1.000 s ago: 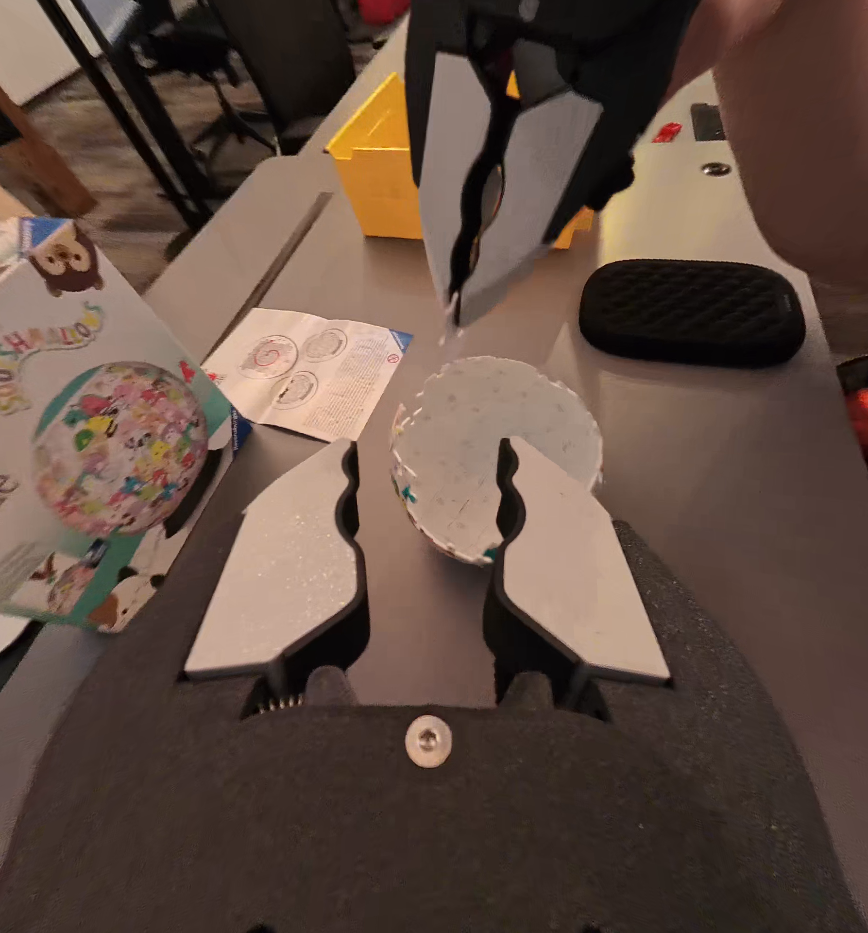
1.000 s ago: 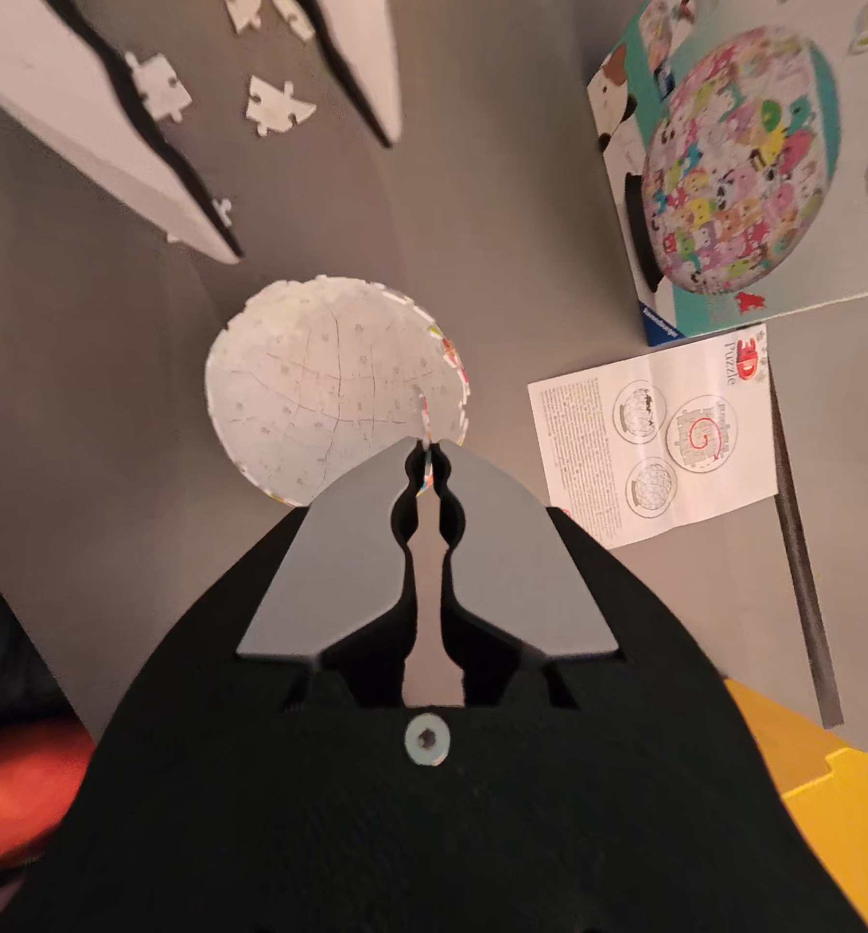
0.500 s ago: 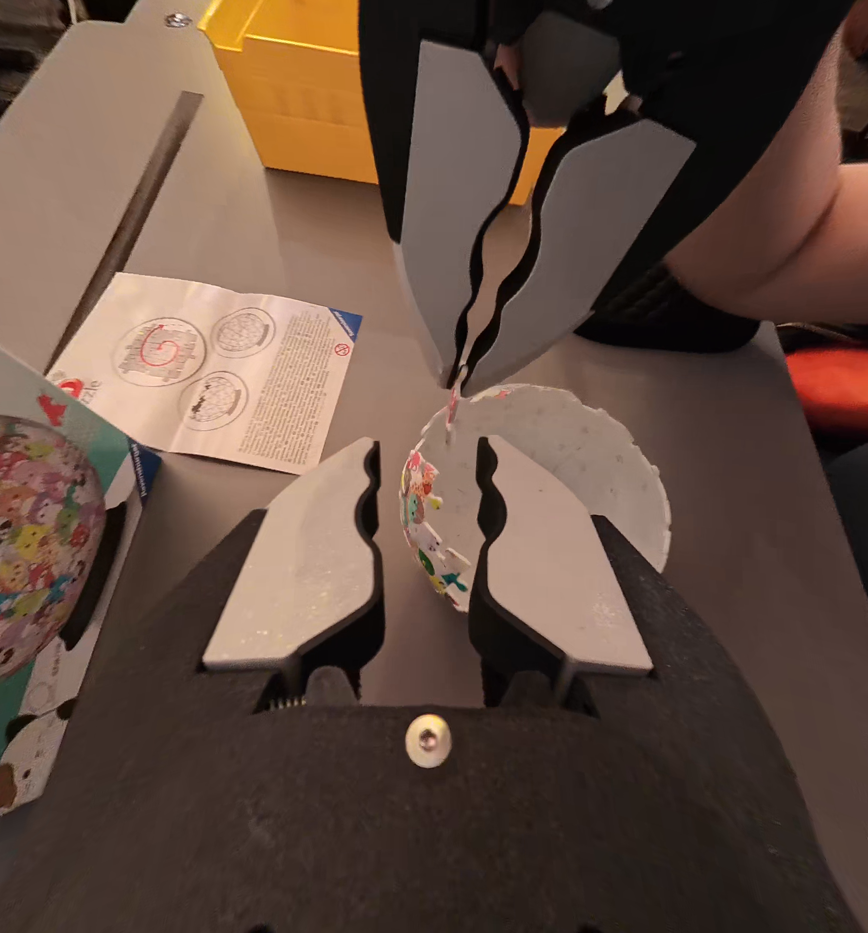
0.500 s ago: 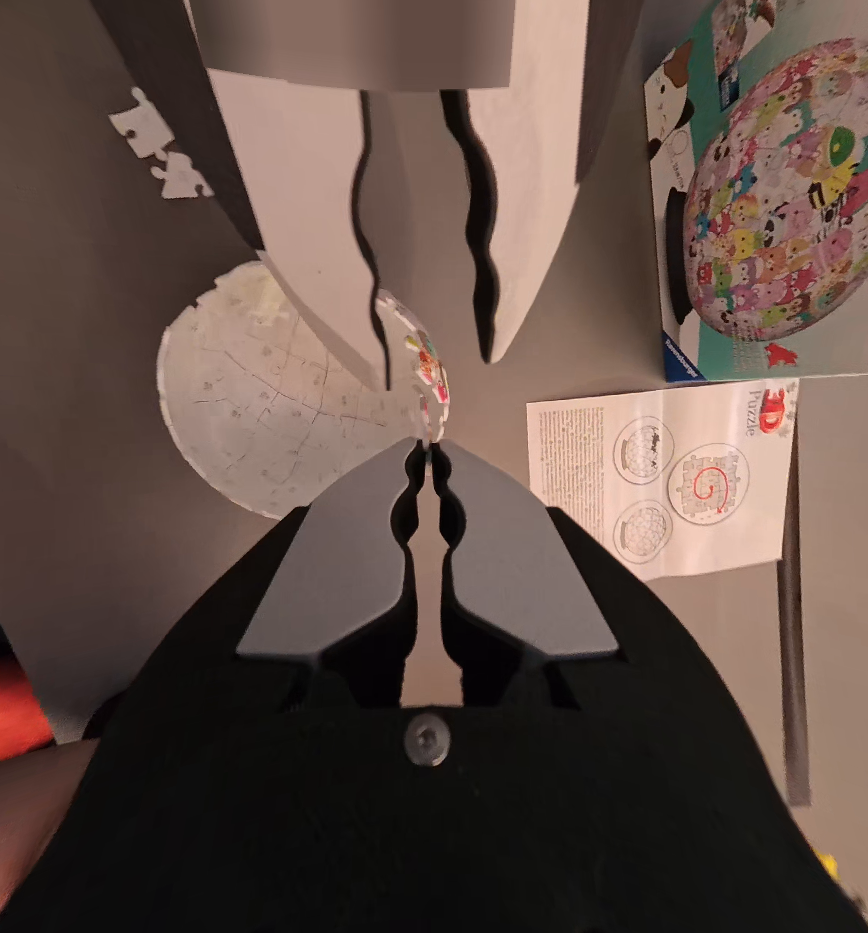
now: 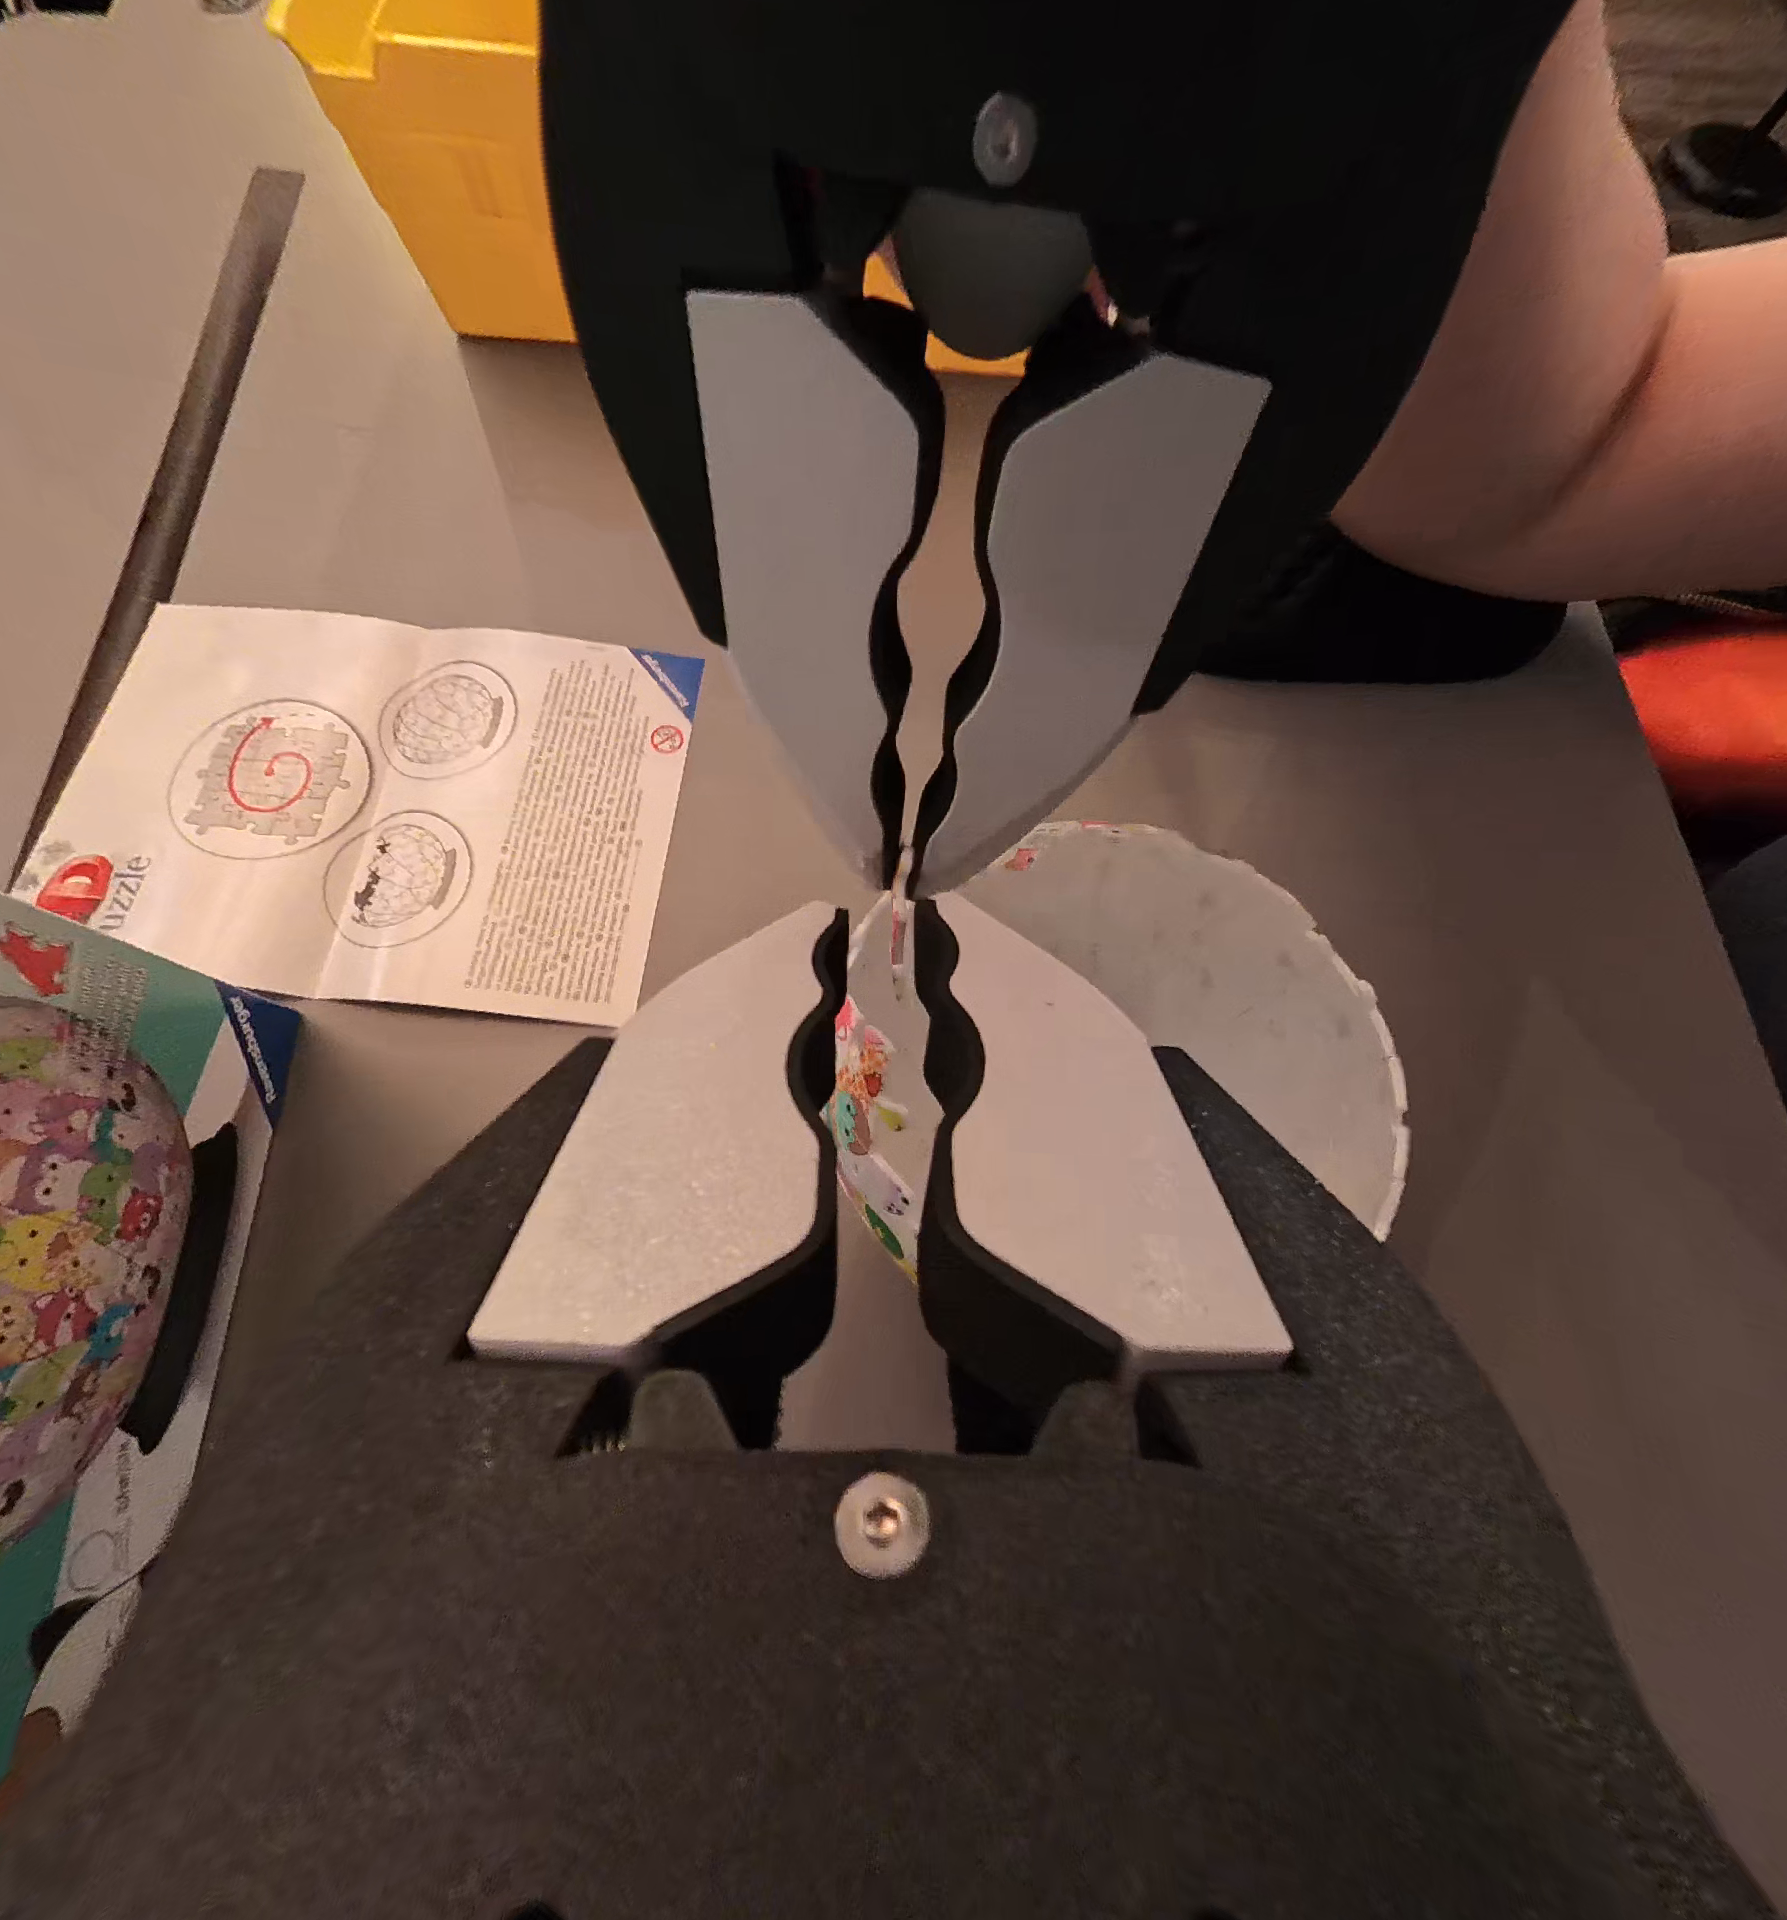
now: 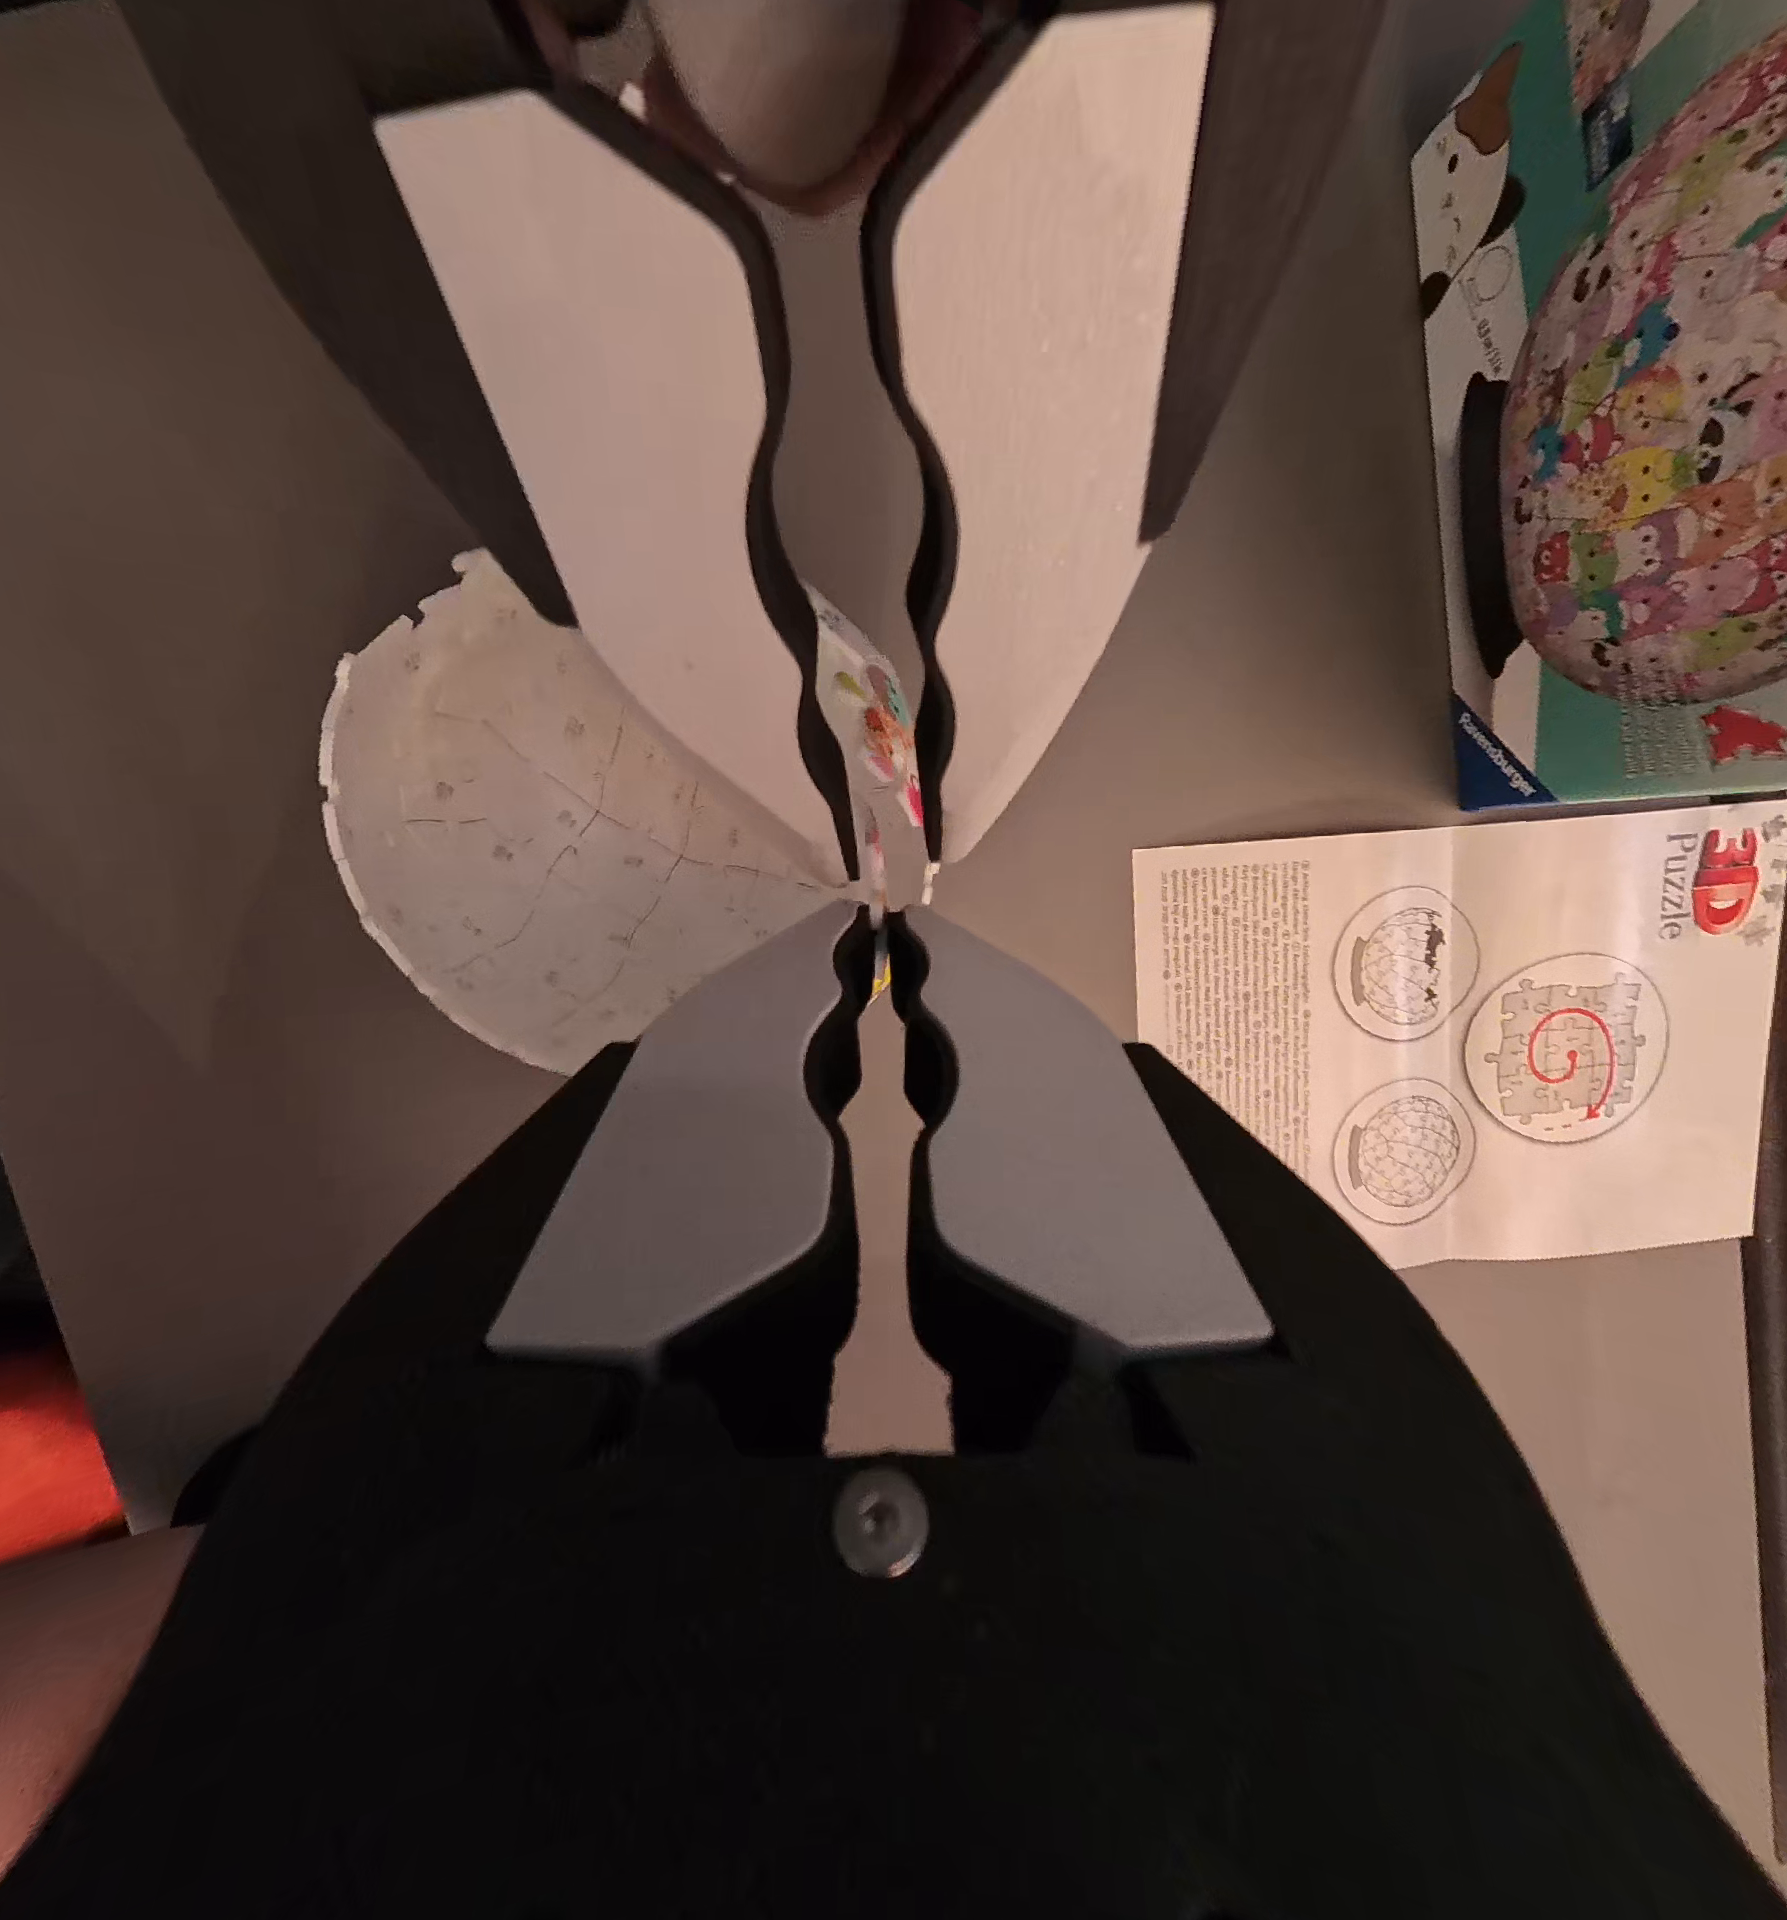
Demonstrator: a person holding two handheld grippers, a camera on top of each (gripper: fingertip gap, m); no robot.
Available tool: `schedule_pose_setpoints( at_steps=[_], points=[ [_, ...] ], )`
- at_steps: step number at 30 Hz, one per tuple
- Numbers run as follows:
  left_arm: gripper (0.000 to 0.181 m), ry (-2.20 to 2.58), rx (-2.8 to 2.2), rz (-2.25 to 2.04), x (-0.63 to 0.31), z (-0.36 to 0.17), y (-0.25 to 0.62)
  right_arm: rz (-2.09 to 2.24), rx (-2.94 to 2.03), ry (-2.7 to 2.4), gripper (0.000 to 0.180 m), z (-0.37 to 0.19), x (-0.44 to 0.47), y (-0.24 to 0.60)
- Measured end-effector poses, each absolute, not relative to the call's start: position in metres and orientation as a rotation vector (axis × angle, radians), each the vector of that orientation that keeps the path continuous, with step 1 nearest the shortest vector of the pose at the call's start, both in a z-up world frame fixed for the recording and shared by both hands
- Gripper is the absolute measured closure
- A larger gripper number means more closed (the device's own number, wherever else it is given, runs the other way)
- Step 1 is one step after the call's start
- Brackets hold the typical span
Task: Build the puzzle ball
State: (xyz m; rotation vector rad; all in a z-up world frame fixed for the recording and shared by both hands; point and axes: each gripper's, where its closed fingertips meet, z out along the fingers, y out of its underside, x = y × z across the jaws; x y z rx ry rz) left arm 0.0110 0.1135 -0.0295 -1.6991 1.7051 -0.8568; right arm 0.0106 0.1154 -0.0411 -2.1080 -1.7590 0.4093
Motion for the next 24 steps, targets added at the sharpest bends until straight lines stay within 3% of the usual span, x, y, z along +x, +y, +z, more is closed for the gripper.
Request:
schedule_pose_setpoints(
  at_steps=[2,7,9,16,19,21,24],
  points=[
    [0.177,1.710,-1.695,-0.855,0.012,-0.030,0.113,0.400,-2.111,-1.752,0.176,-0.042,0.011,0.117],
    [0.178,1.683,-1.685,-0.860,0.014,-0.031,0.112,0.412,-2.113,-1.752,0.176,-0.042,0.012,0.116],
    [0.162,1.608,-1.676,-0.844,0.013,-0.024,0.119,0.410,-2.111,-1.738,0.176,-0.041,0.012,0.118],
    [0.155,1.566,-1.599,-0.772,0.002,-0.013,0.119,0.412,-2.079,-1.744,0.176,-0.037,0.004,0.115],
    [0.159,1.640,-1.658,-0.796,0.006,-0.025,0.114,0.410,-2.072,-1.737,0.176,-0.035,0.002,0.116],
    [0.177,1.685,-1.669,-0.776,0.007,-0.031,0.112,0.416,-2.072,-1.725,0.176,-0.034,0.004,0.116],
    [0.179,1.684,-1.667,-0.804,0.011,-0.032,0.110,0.438,-2.076,-1.743,0.176,-0.035,0.008,0.114]
  ],
)
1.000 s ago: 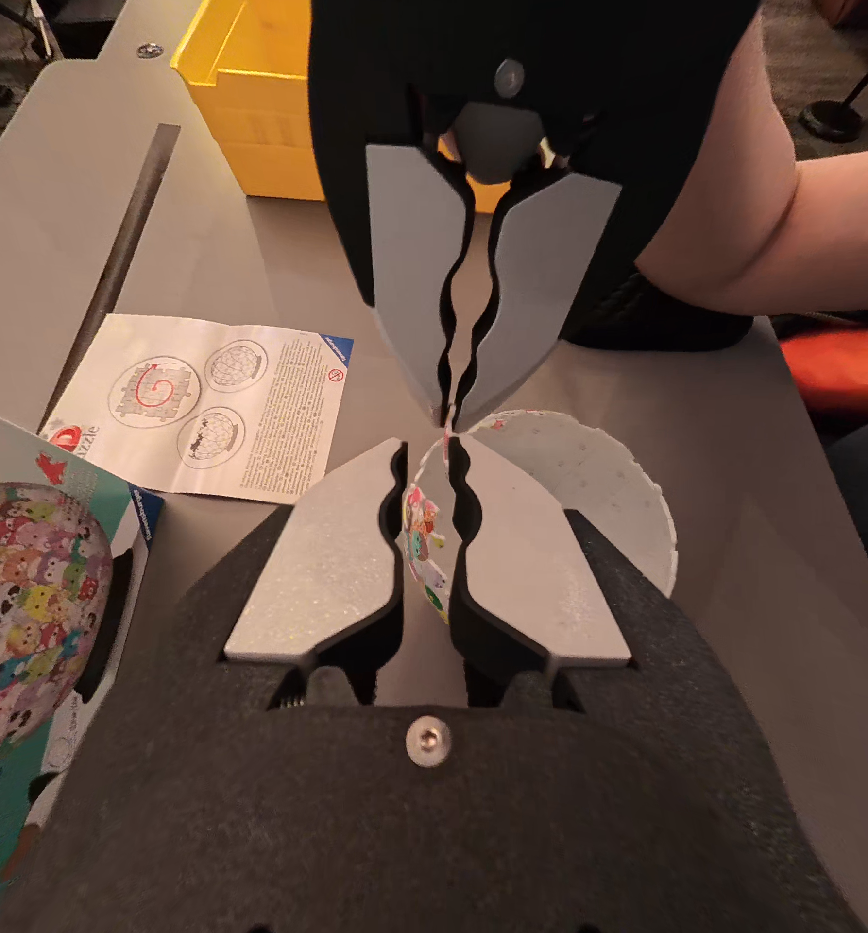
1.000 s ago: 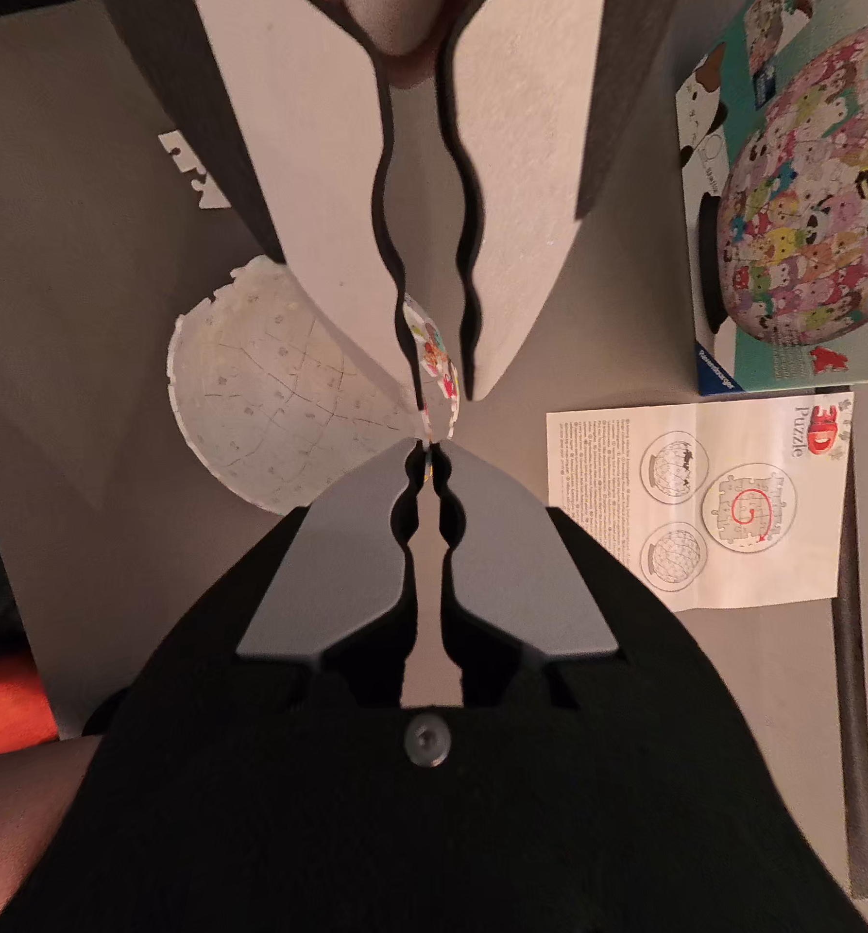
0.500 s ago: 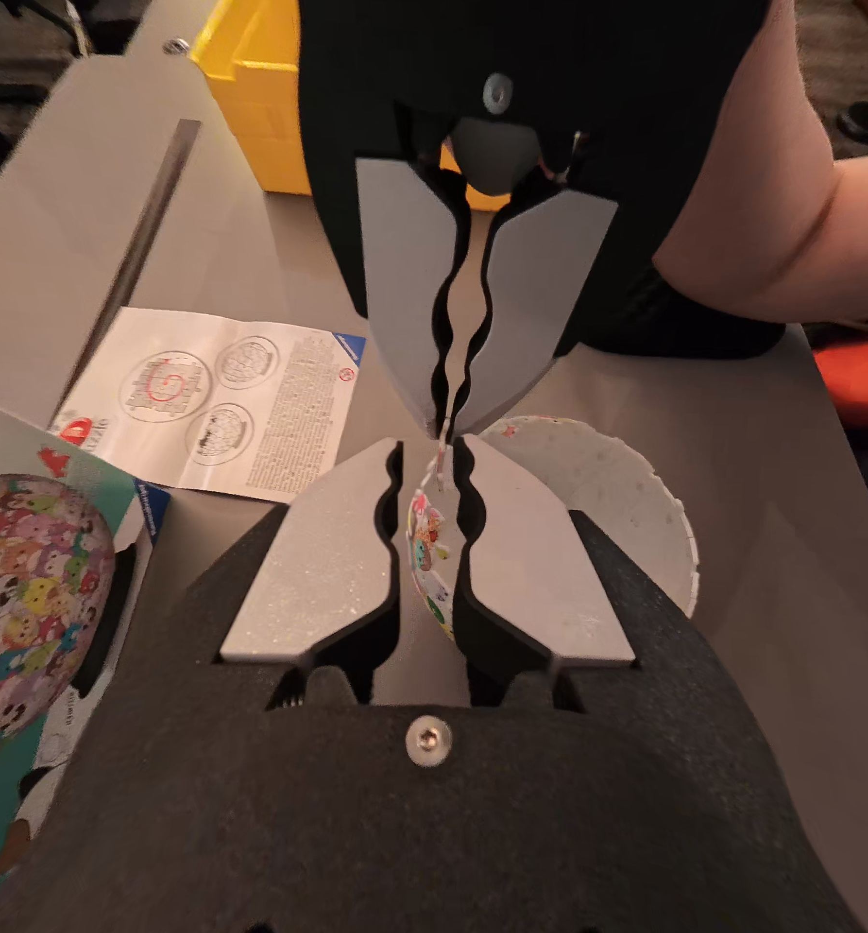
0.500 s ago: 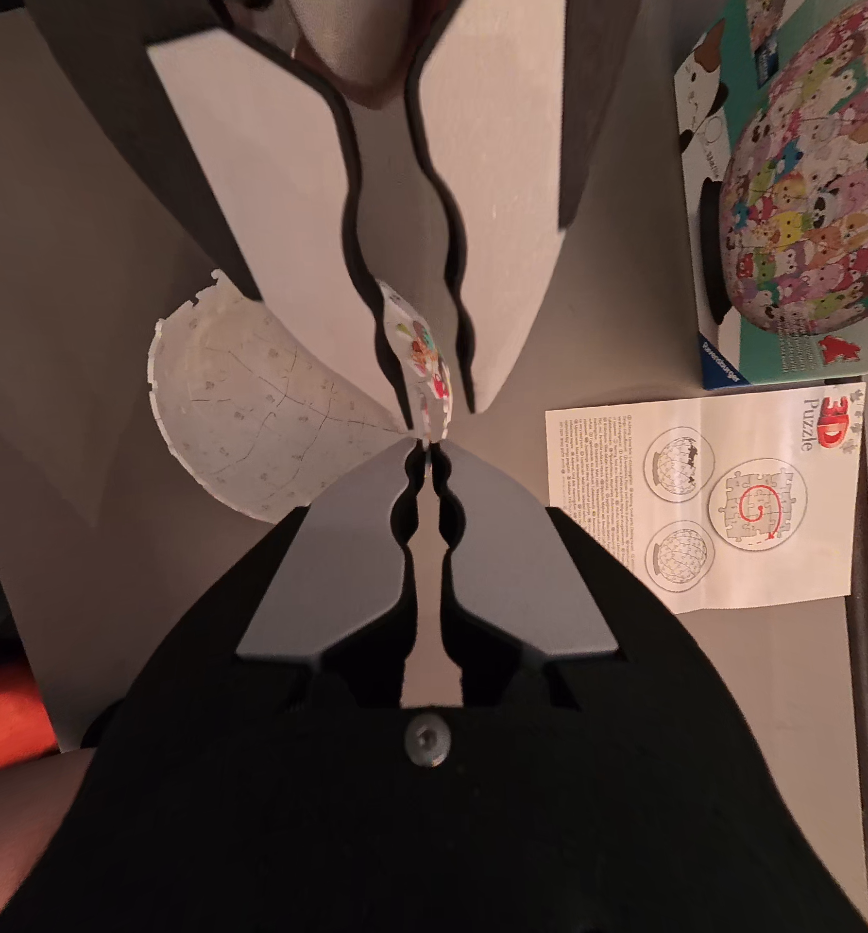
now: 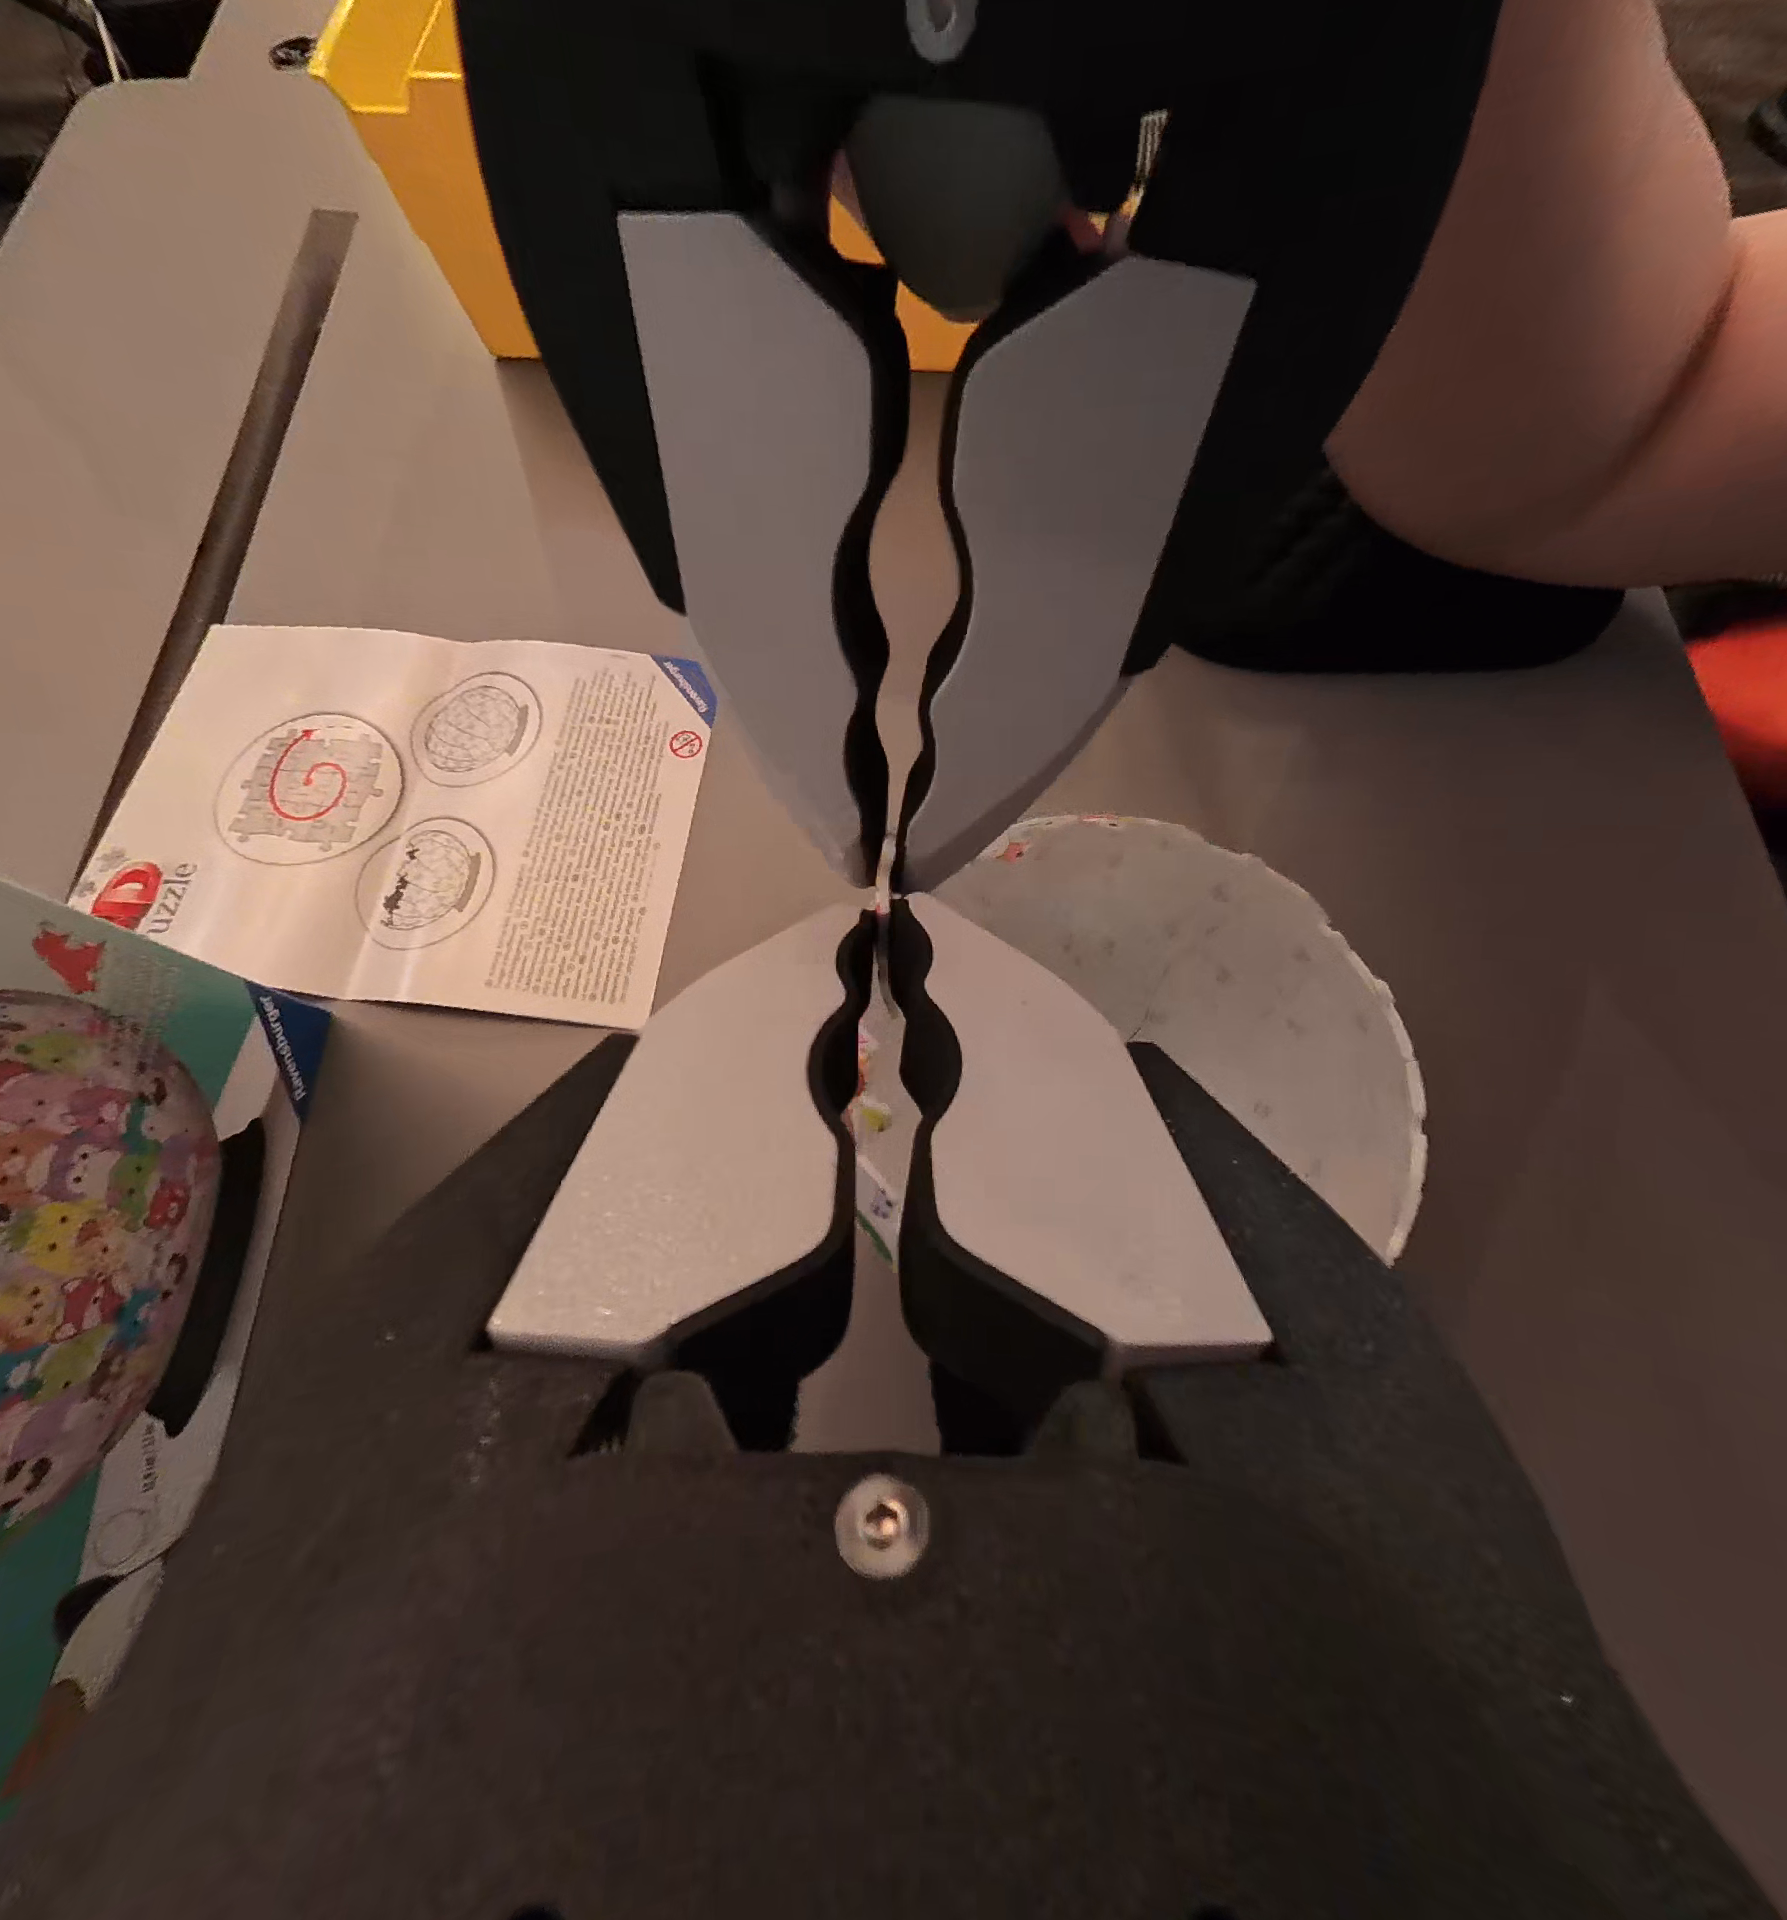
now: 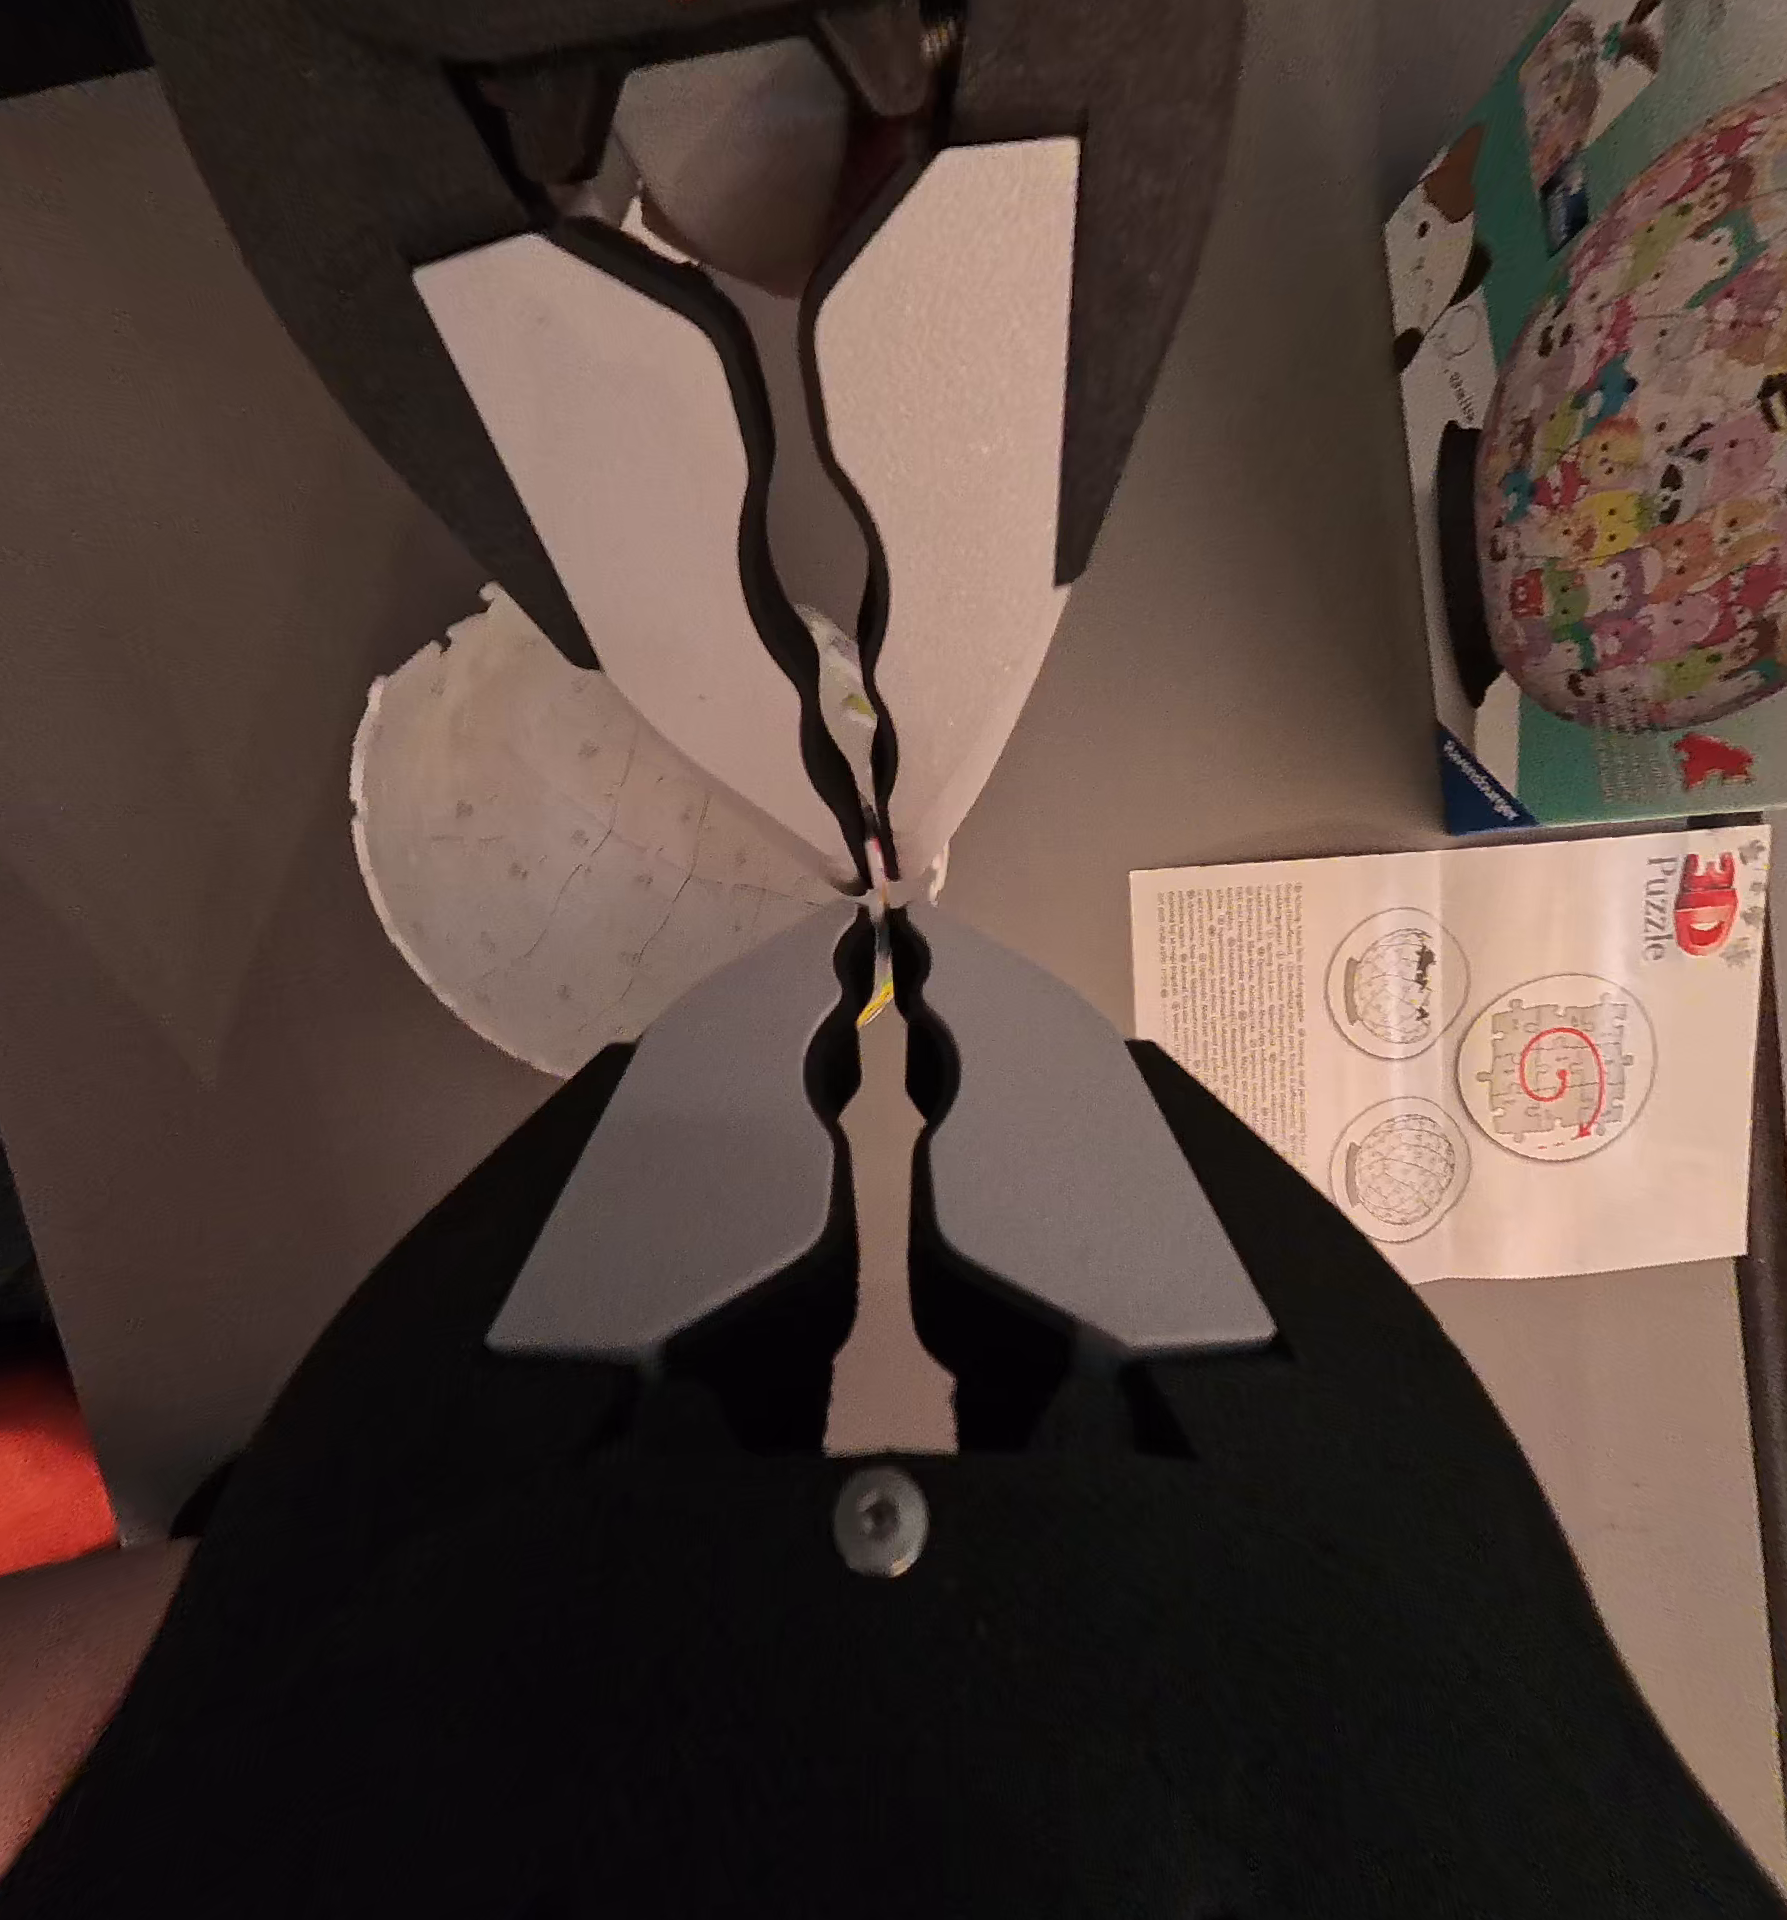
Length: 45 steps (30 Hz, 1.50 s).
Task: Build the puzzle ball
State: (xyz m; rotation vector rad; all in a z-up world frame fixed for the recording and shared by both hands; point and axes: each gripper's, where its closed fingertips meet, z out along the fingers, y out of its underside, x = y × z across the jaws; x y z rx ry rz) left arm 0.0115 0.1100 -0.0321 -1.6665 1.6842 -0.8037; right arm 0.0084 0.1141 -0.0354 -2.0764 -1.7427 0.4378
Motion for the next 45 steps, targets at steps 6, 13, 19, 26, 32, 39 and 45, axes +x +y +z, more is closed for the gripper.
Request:
schedule_pose_setpoints(
  at_steps=[6,13,19,26,32,39,45],
  points=[
    [0.179,1.661,-1.667,-0.825,0.012,-0.028,0.111,0.469,-2.034,-1.703,0.163,-0.027,0.015,0.121],
    [0.179,1.688,-1.663,-0.815,0.012,-0.034,0.110,0.500,-1.985,-1.764,0.164,-0.032,0.015,0.118],
    [0.179,1.680,-1.647,-0.811,0.013,-0.033,0.111,0.490,-1.921,-1.722,0.164,-0.020,0.014,0.123],
    [0.179,1.692,-1.659,-0.810,0.014,-0.036,0.110,0.445,-1.876,-1.776,0.168,-0.020,0.012,0.117],
    [0.179,1.680,-1.669,-0.820,0.014,-0.035,0.112,0.478,-1.885,-1.776,0.165,-0.021,0.008,0.113],
    [0.179,1.663,-1.660,-0.846,0.014,-0.030,0.112,0.510,-1.885,-1.724,0.176,-0.016,0.004,0.117],
    [0.179,1.612,-1.615,-0.859,0.014,-0.025,0.115,0.523,-1.905,-1.671,0.174,-0.011,0.004,0.120]
  ],
)
